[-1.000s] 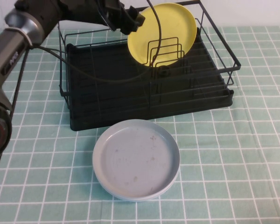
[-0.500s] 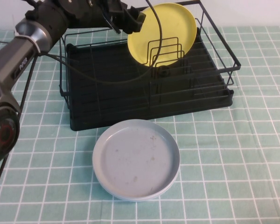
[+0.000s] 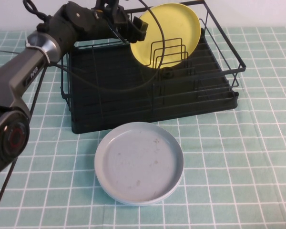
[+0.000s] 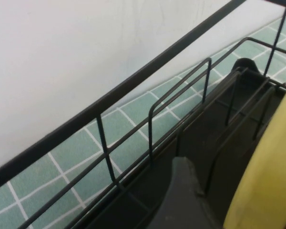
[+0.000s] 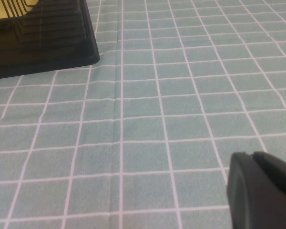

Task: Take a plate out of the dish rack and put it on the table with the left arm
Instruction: Grasp the plate from the shelf, then place the plate from the table

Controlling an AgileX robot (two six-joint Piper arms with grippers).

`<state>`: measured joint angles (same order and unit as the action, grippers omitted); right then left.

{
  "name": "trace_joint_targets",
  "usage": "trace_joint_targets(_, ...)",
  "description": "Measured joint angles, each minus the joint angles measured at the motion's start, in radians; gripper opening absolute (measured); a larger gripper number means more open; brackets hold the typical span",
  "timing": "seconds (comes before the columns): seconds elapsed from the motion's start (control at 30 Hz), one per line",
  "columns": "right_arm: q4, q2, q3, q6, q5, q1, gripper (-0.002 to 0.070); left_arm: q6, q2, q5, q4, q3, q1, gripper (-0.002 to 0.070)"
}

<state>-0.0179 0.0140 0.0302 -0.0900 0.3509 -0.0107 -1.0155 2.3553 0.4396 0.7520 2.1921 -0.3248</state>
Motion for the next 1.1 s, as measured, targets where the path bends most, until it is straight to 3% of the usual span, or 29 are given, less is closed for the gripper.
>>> trace_joint_targets(0.17,0.000,0.000,0.000,0.000,0.000,0.000,-0.0018,-0.006,0.016,-0.017,0.026,0.000,0.000,0.0430)
trace_joint_targets(0.2,0.000,0.000,0.000,0.000,0.000,0.000,-0.0018,-0.040,0.019,-0.035,0.087,0.000,0.000,0.0234)
trace_joint_targets(0.27,0.000,0.000,0.000,0.000,0.000,0.000,-0.0018,-0.052,0.019,-0.037,0.112,0.000,0.000,0.0112)
trace_joint_targets(0.33,0.000,0.000,0.000,0.000,0.000,0.000,-0.0018,-0.068,0.019,-0.041,0.114,0.000,0.000,0.0064)
trace_joint_targets(0.57,0.000,0.000,0.000,0.000,0.000,0.000,-0.0018,-0.141,-0.001,-0.036,0.103,0.000,0.000,0.0030)
trace_joint_targets(0.83,0.000,0.000,0.000,0.000,0.000,0.000,-0.0018,-0.166,-0.193,0.000,0.069,0.000,0.000,0.0017)
trace_joint_targets(0.93,0.000,0.000,0.000,0.000,0.000,0.000,-0.0018,-0.085,-0.282,0.078,-0.007,0.000,0.000,0.0016)
trace_joint_targets(1.1,0.000,0.000,0.000,0.000,0.000,0.000,-0.0018,0.319,-0.401,0.300,-0.175,0.004,0.022,0.0016)
